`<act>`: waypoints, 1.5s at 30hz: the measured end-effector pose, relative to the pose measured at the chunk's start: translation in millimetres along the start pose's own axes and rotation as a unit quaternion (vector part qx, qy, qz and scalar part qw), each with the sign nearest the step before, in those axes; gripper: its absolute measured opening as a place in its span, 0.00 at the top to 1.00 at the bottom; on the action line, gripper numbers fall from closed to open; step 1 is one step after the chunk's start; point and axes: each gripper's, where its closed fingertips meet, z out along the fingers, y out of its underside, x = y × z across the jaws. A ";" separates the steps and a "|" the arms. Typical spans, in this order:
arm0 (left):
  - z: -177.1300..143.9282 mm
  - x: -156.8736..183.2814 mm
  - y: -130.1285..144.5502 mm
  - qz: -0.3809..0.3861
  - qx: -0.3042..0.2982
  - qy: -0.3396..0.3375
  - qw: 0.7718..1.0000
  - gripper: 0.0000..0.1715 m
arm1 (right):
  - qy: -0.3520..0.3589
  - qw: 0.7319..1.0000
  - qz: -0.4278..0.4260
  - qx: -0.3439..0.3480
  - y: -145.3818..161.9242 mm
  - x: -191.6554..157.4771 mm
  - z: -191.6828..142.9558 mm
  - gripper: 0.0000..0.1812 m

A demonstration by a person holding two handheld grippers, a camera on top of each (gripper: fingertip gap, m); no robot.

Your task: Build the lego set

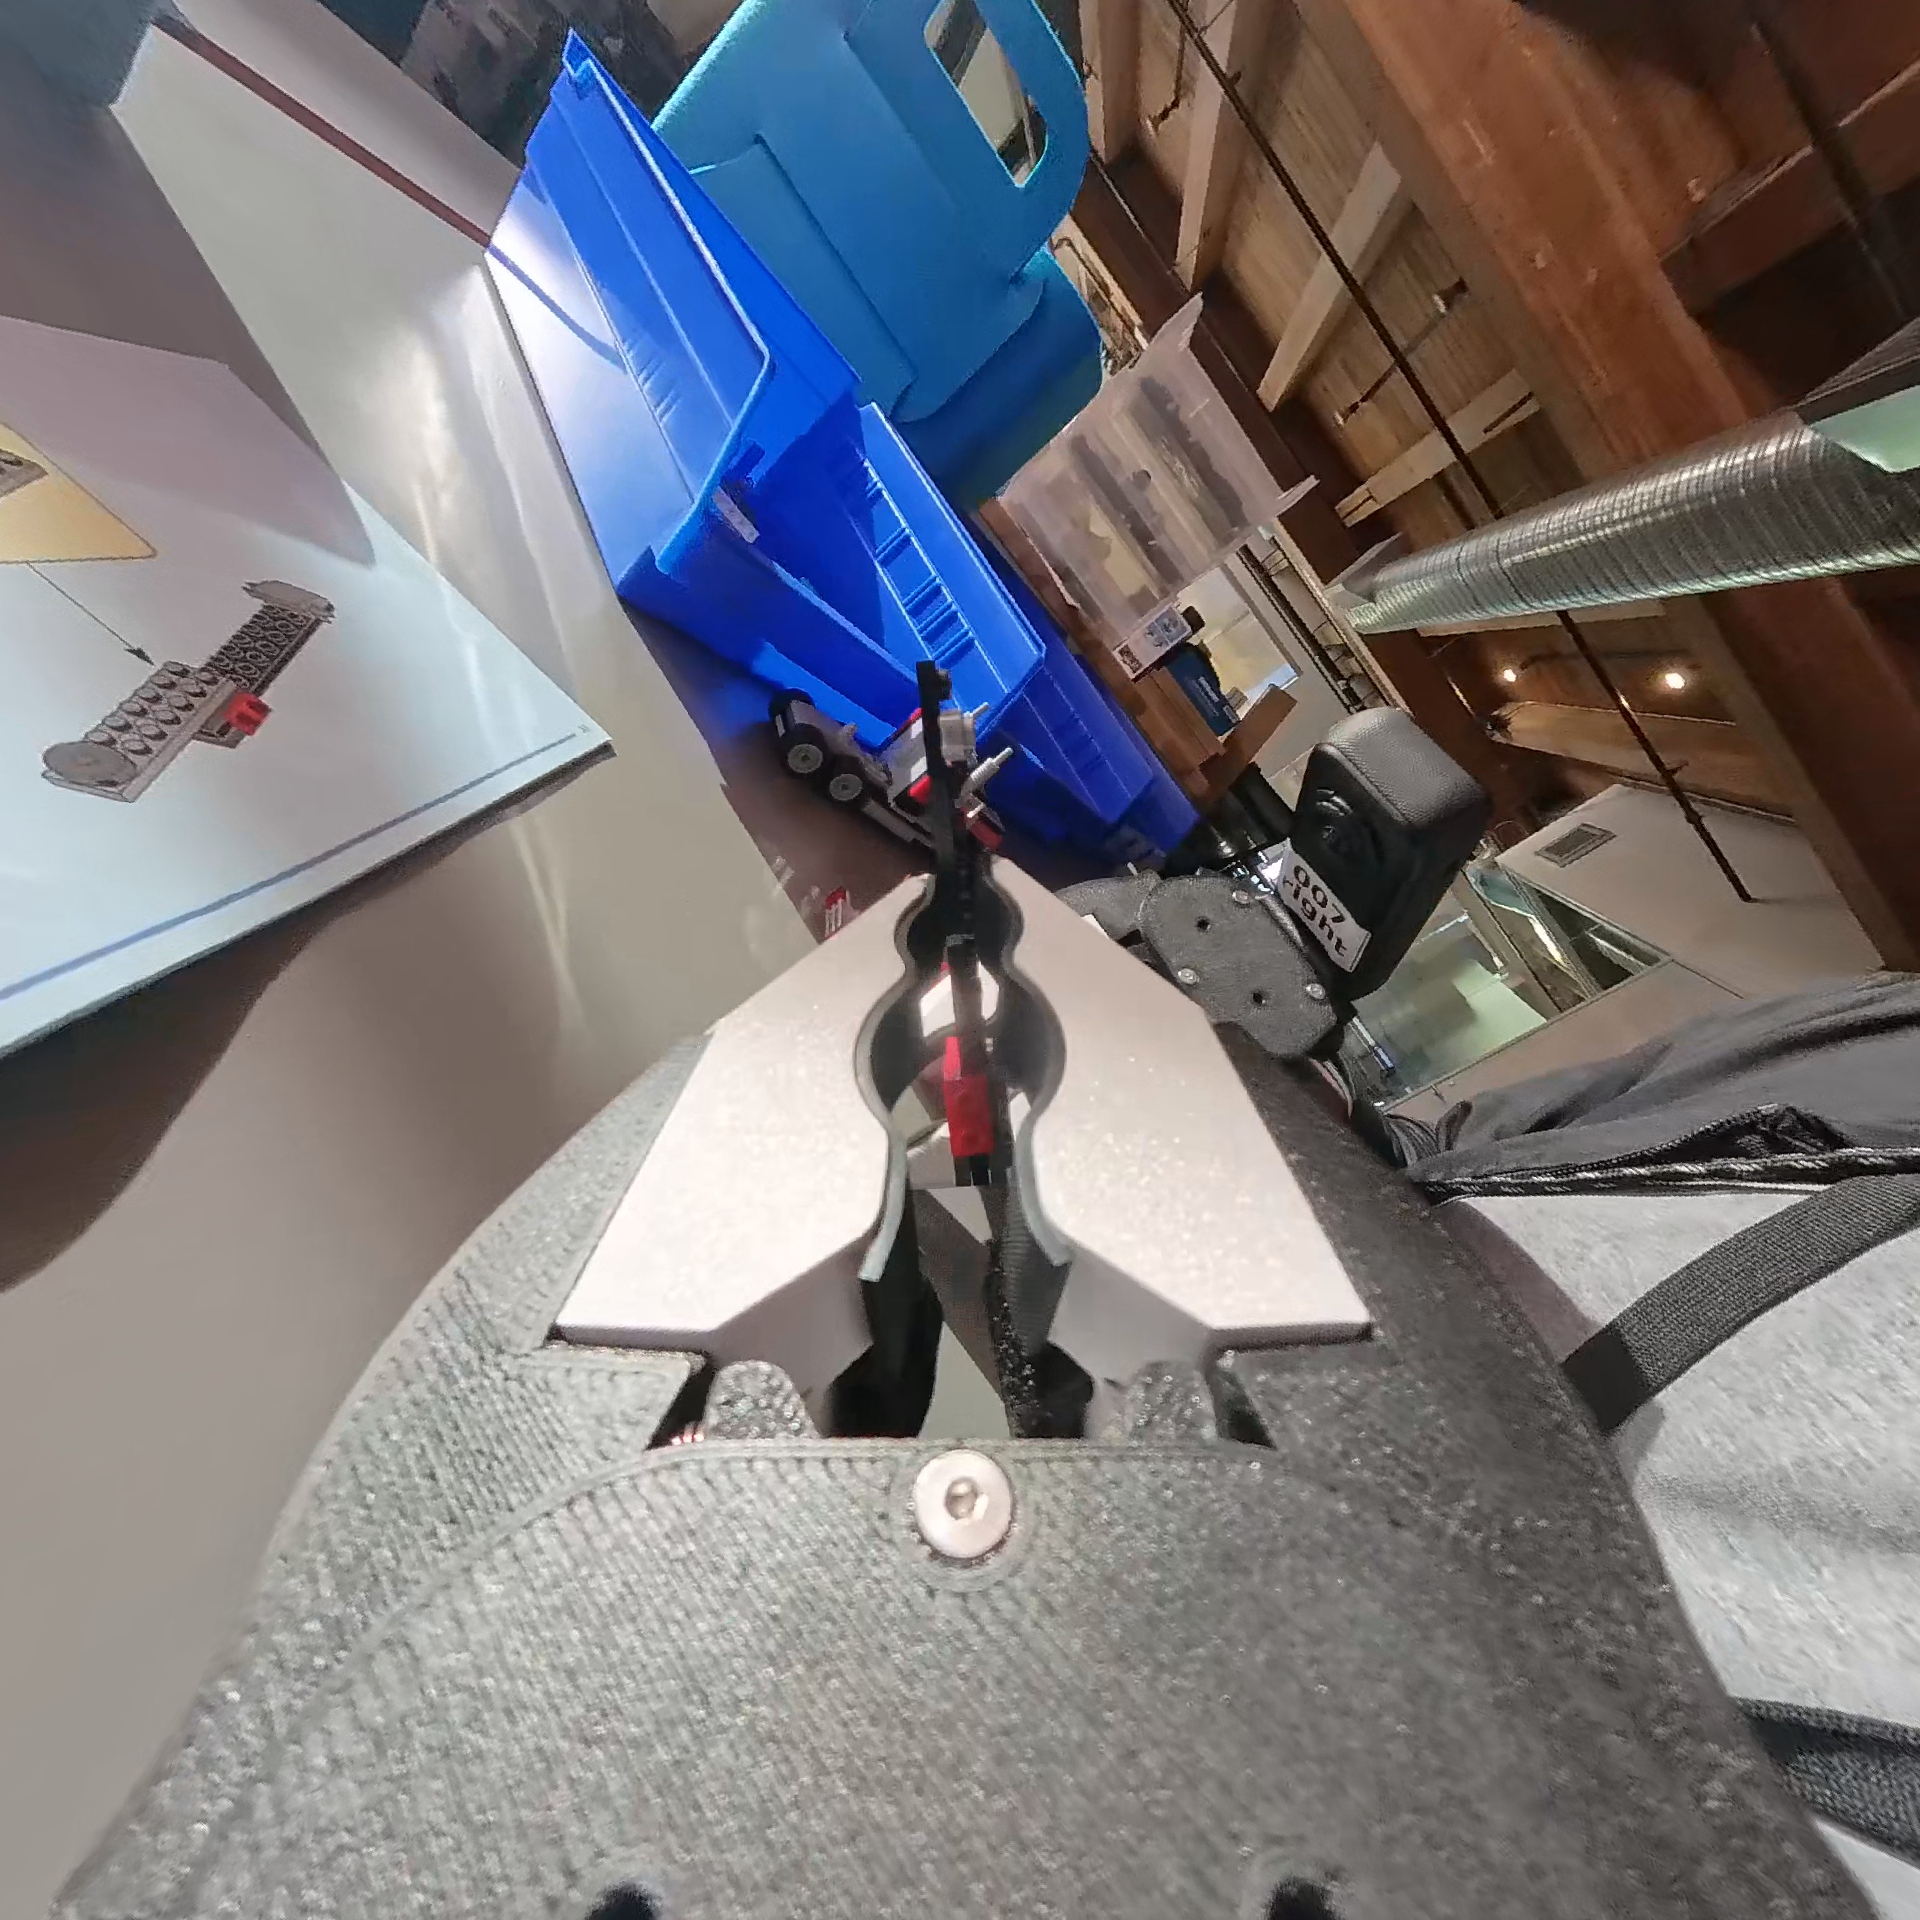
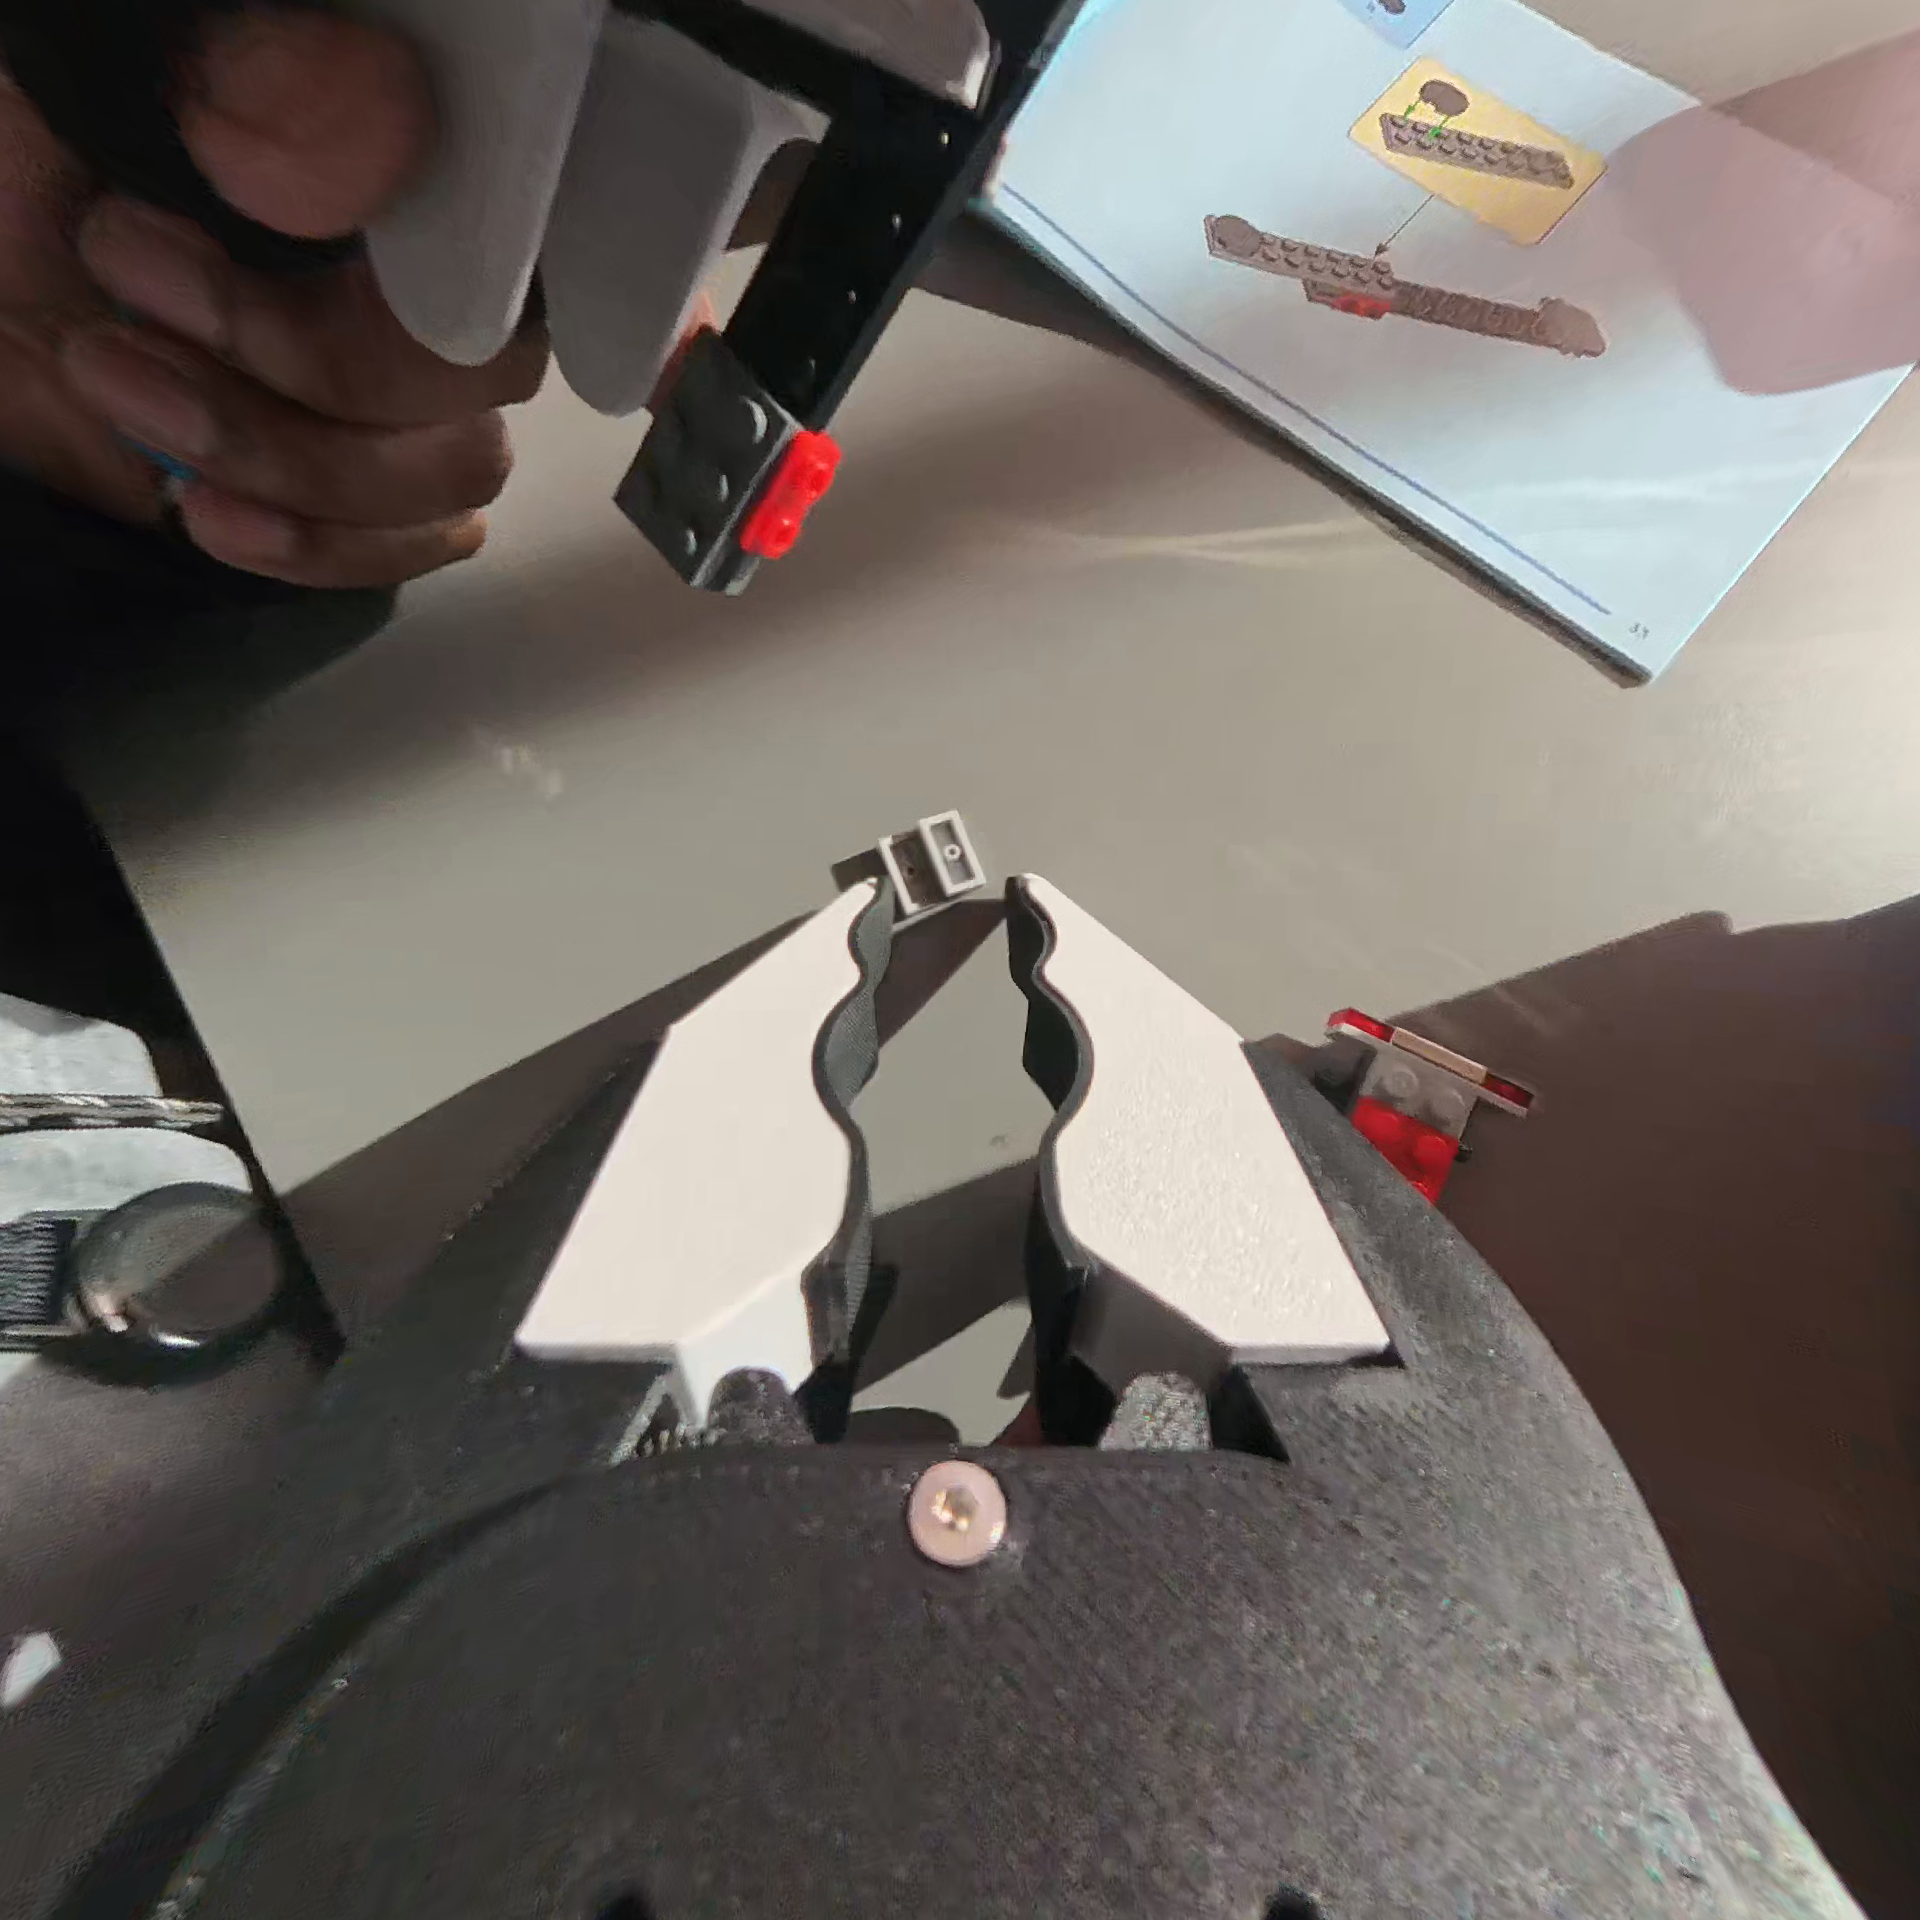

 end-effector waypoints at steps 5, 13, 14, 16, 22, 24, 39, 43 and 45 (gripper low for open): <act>-10.3 3.0 5.9 0.017 -0.001 -0.012 1.000 0.97 | 0.000 1.000 -0.026 -0.005 -4.2 -3.4 5.3 0.90; -25.1 5.4 -1.3 0.004 0.025 0.003 1.000 0.97 | 0.015 0.996 -0.086 0.009 -35.5 7.3 -0.9 0.94; -26.2 6.5 -2.3 0.002 0.028 0.008 1.000 0.97 | 0.016 0.996 -0.091 0.009 -39.6 8.9 -0.4 0.94; -28.5 7.6 -4.9 -0.001 0.037 0.015 0.999 0.97 | 0.019 0.995 -0.095 0.012 -46.0 12.3 0.8 0.94; -37.1 10.7 -13.7 -0.014 0.066 0.039 0.997 0.97 | 0.012 0.999 0.000 -0.041 -17.5 7.0 4.1 0.80; -39.9 11.4 -16.8 -0.013 0.075 0.045 0.996 0.97 | 0.026 0.998 0.029 -0.040 -8.9 2.8 6.2 0.77; -48.5 16.3 -25.4 -0.022 0.102 0.078 0.991 0.97 | 0.092 0.991 -0.082 0.044 -55.8 5.3 4.7 0.87; -49.2 9.2 -25.4 -0.040 0.099 0.060 0.992 0.97 | 0.084 0.990 -0.087 0.072 -72.4 6.8 -3.9 0.82; -52.0 -3.2 -25.1 -0.049 0.097 0.018 0.994 0.98 | 0.084 0.992 -0.068 0.062 -65.6 11.7 -5.2 0.82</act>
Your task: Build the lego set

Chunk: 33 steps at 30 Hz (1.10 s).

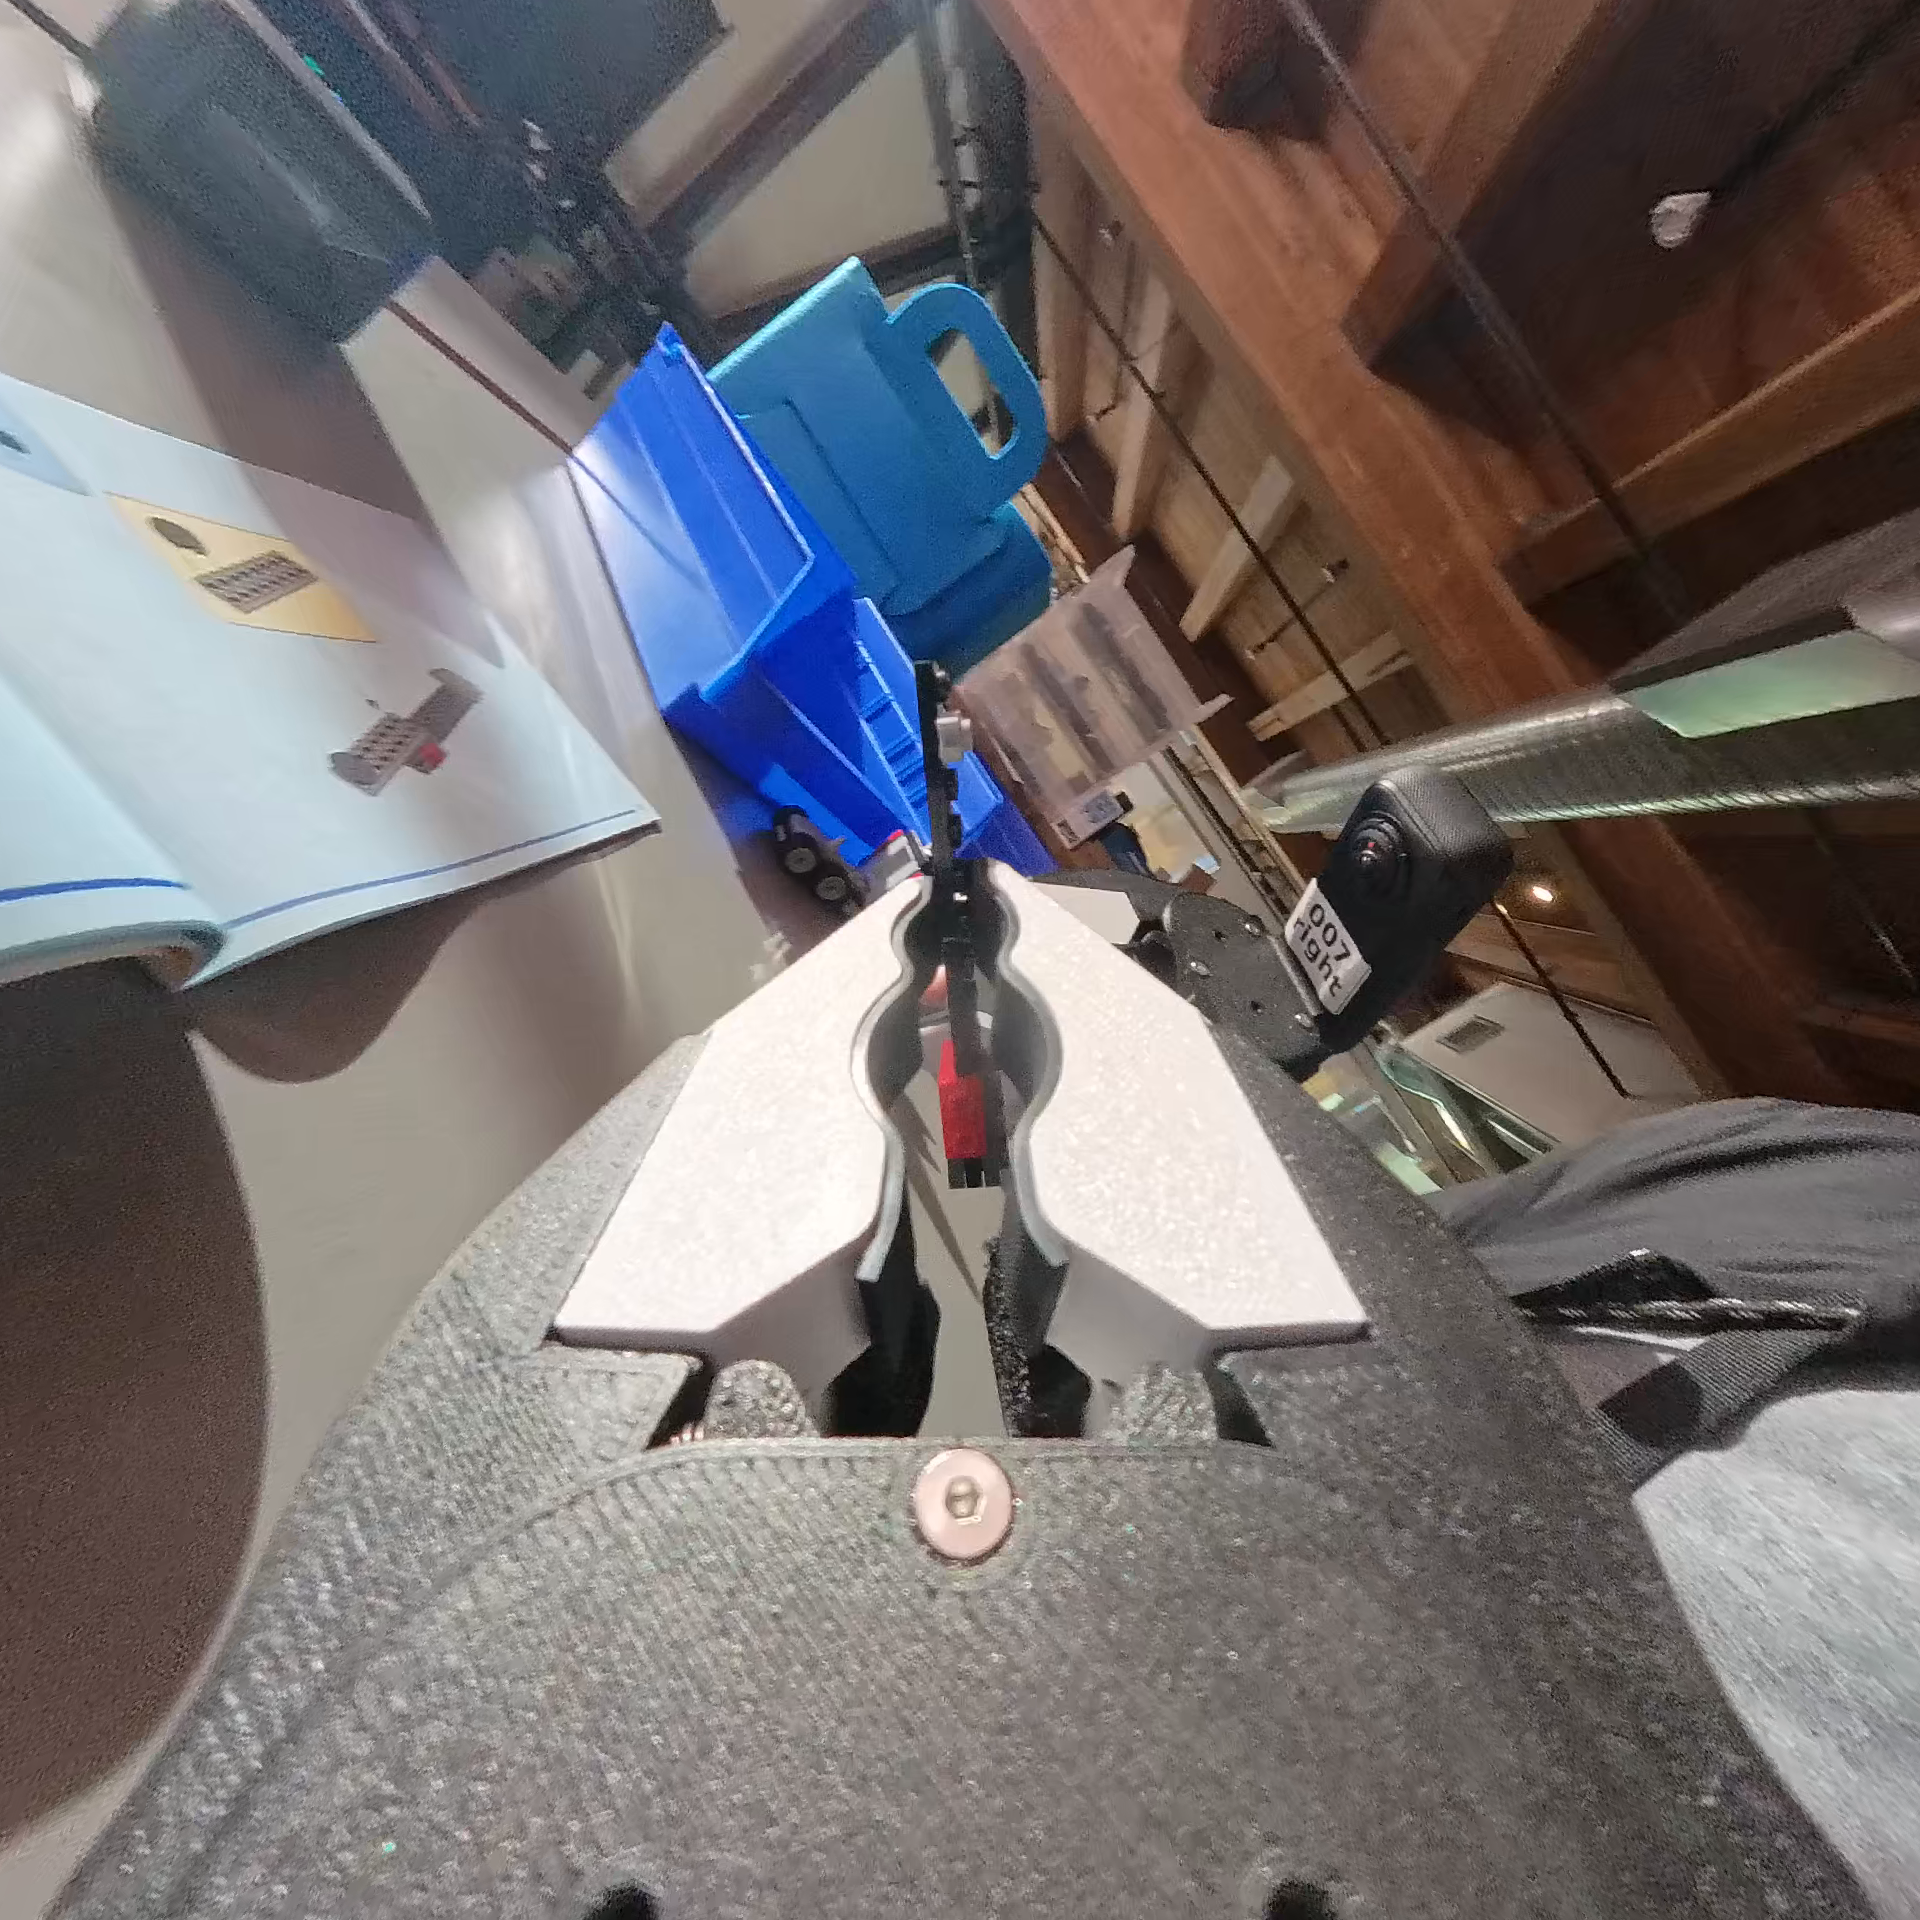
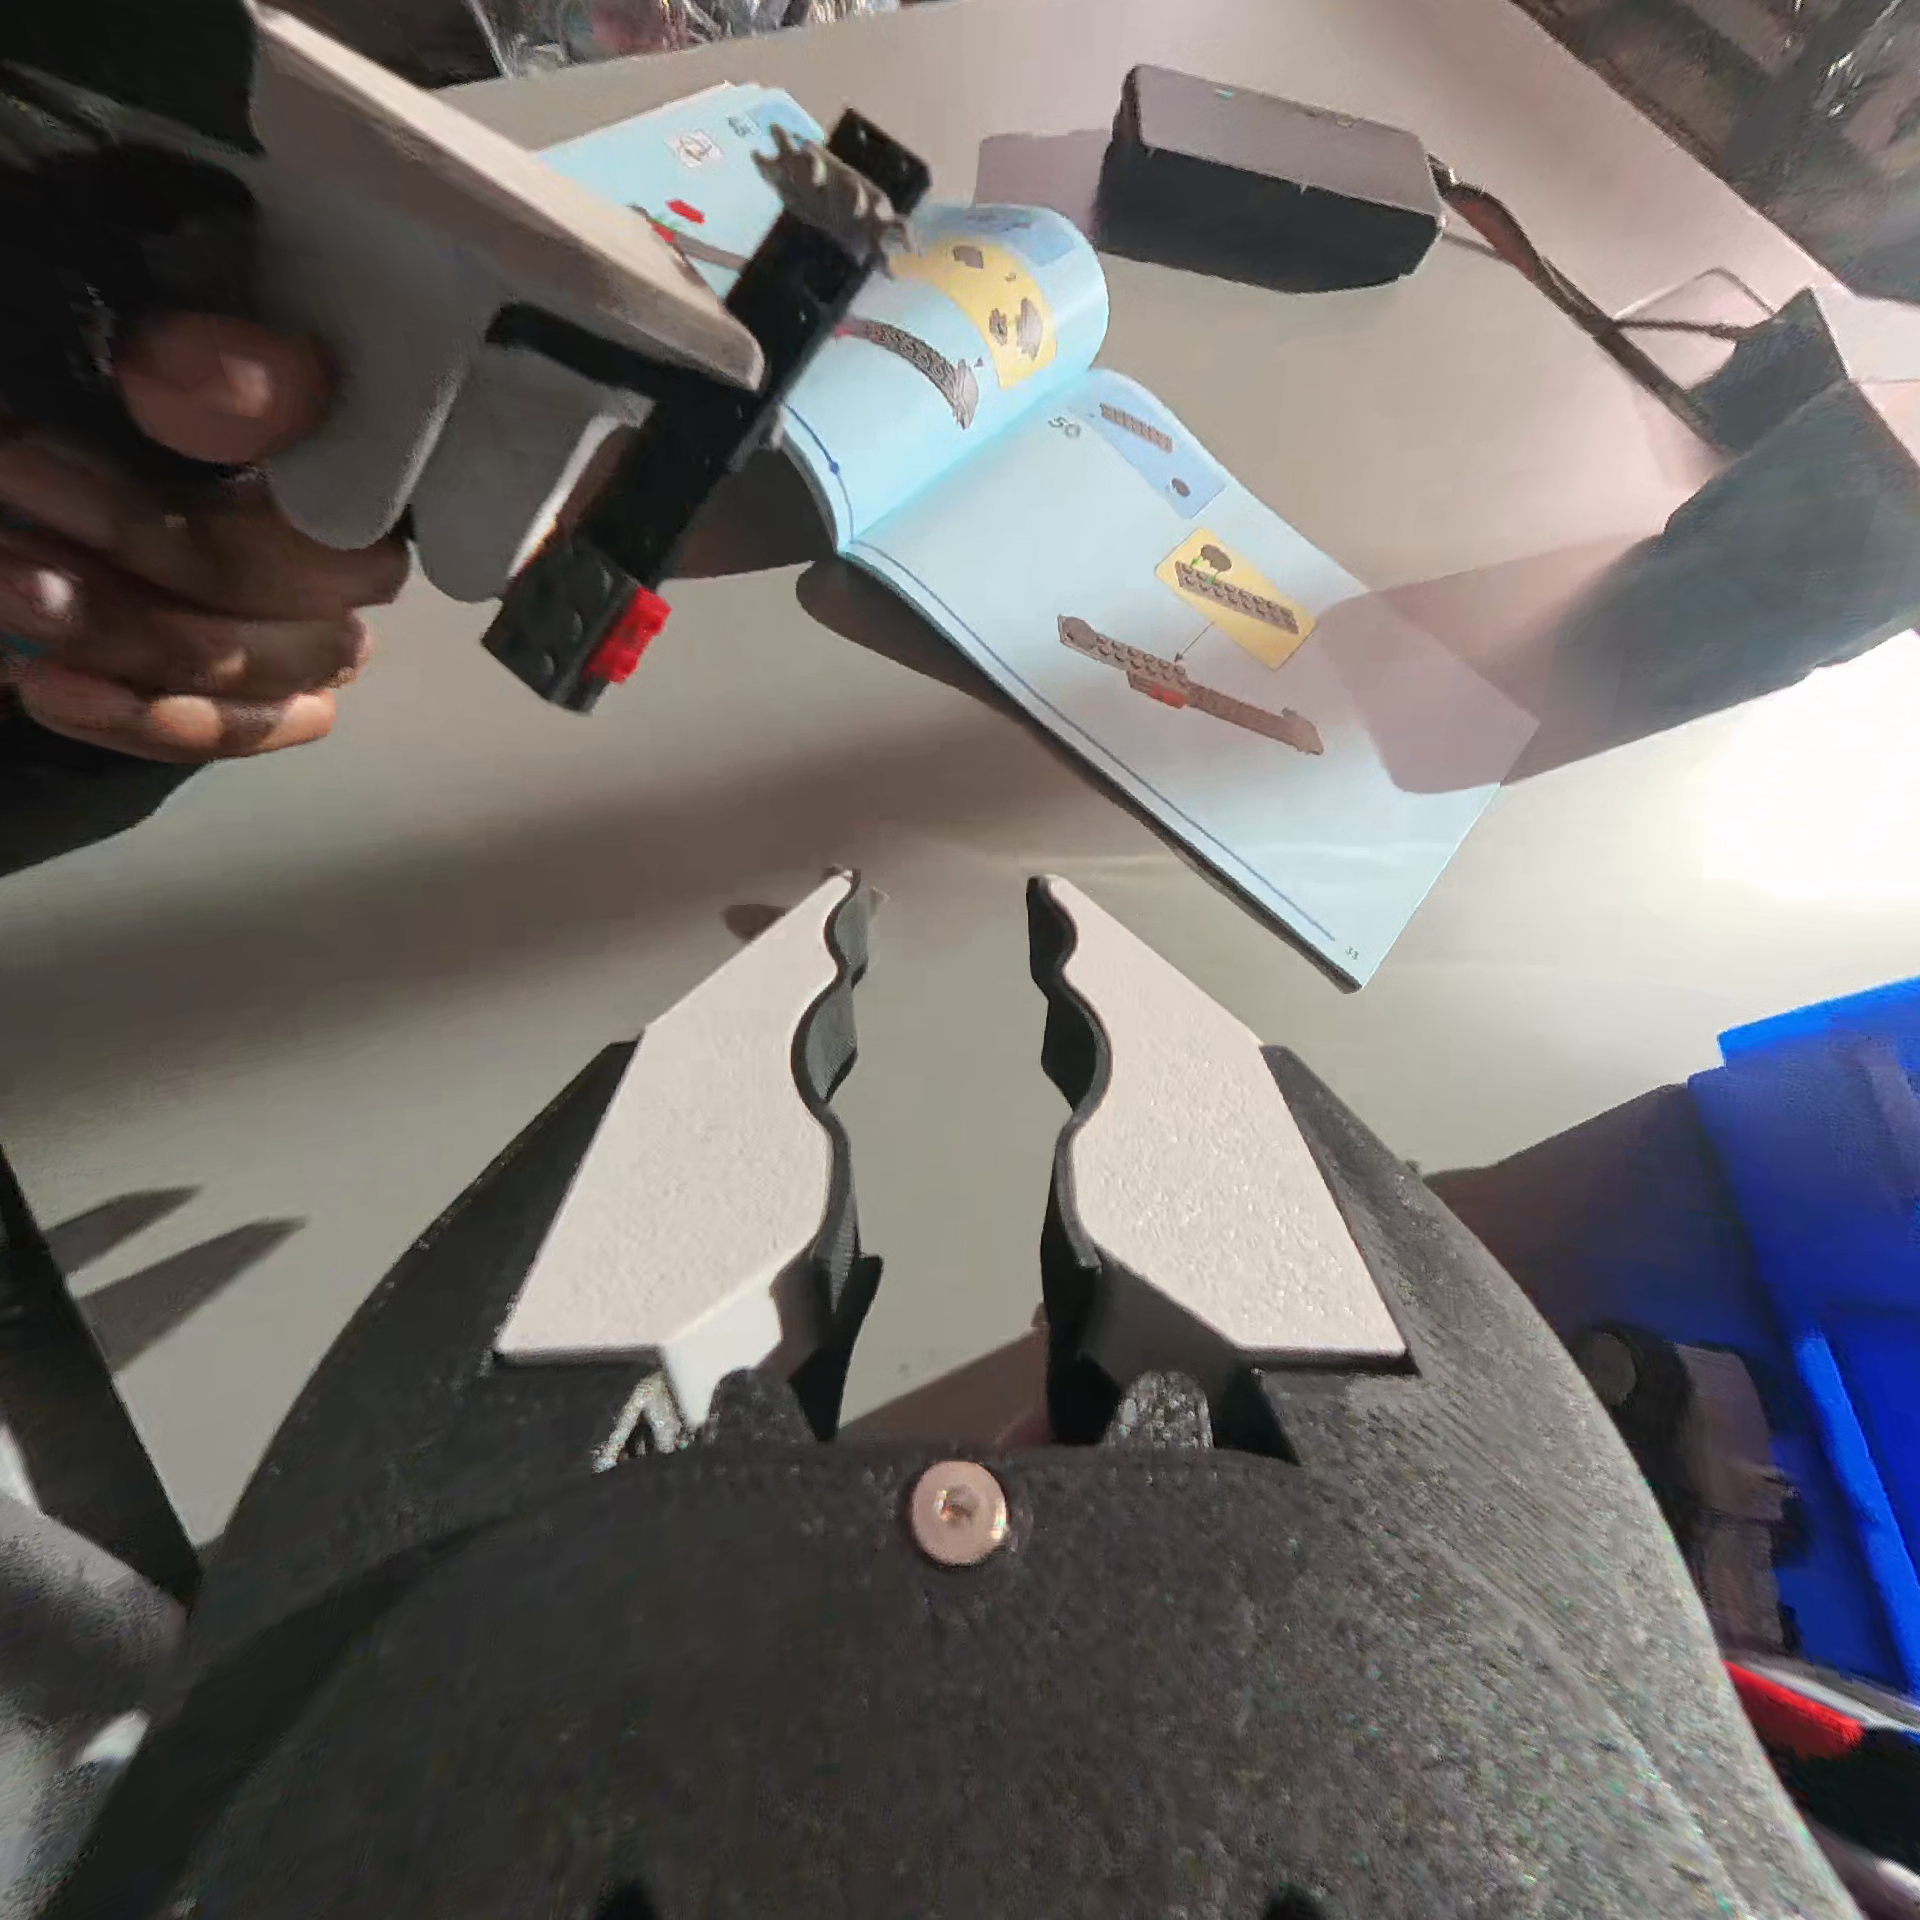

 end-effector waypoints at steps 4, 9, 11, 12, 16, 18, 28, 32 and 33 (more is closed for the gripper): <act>-8.7 -12.7 -2.7 0.009 -0.001 -0.051 0.999 0.97 | -0.023 0.998 0.045 -0.033 23.1 -4.7 2.2 0.82; -7.5 -14.9 5.3 0.021 -0.028 -0.067 0.997 0.98 | -0.054 0.996 0.039 -0.056 33.3 -22.1 15.4 0.82; -7.2 -15.4 7.2 0.024 -0.035 -0.070 0.997 0.97 | -0.064 0.995 0.026 -0.067 34.9 -24.8 21.0 0.82; -7.2 -15.5 8.3 0.023 -0.039 -0.070 0.997 0.98 | -0.070 0.995 0.017 -0.071 35.1 -26.1 23.5 0.82; -7.8 -15.8 9.2 0.022 -0.043 -0.070 0.996 0.98 | -0.076 0.994 -0.001 -0.083 33.1 -26.9 31.3 0.82; -8.0 -15.8 8.9 0.020 -0.042 -0.068 0.997 0.97 | -0.089 0.992 0.001 -0.085 31.3 -34.2 32.5 0.82; -10.0 -13.0 6.0 0.013 -0.034 -0.055 0.998 0.97 | -0.153 0.985 0.029 -0.073 25.1 -53.2 25.7 0.82; -10.8 -13.4 6.2 0.014 -0.034 -0.057 0.998 0.97 | -0.126 0.988 0.008 -0.083 26.8 -39.2 31.6 0.82; -11.0 -13.7 6.1 0.014 -0.034 -0.059 0.998 0.97 | -0.134 0.987 0.007 -0.088 28.3 -42.3 32.6 0.82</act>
